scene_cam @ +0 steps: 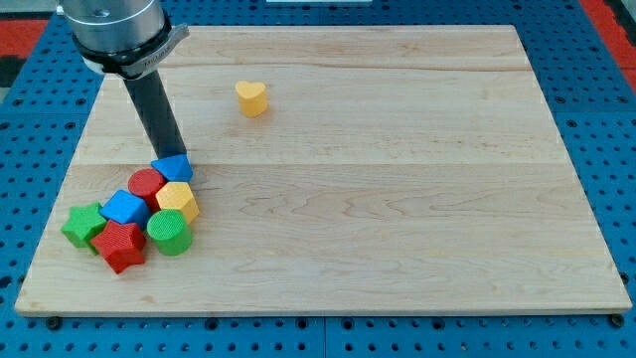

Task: Slide the yellow heart towards the group of blocks

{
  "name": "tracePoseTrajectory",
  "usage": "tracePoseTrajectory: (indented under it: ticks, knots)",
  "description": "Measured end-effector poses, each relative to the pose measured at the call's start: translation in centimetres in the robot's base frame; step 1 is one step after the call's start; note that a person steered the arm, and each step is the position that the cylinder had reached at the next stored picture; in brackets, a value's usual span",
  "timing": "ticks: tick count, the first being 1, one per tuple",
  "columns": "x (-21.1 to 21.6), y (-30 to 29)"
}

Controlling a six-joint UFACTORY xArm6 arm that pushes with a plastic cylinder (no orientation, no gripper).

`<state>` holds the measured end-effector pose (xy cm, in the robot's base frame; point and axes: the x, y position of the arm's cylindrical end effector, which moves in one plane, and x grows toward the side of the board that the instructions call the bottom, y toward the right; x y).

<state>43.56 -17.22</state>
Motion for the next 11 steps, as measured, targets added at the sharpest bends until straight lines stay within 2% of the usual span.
tracePoseTrajectory:
  ticks: [2,3,5,6,7,9,10,11]
  knots:
    - [0.3,0.0]
    - [-1.0,4.3]
    - [-6.7,10.8]
    - [-8.7,10.8]
    - [-8.9,8.4]
    - [-12.9,10.7]
    - [-13.9,6.7]
    - [-11.8,3.6]
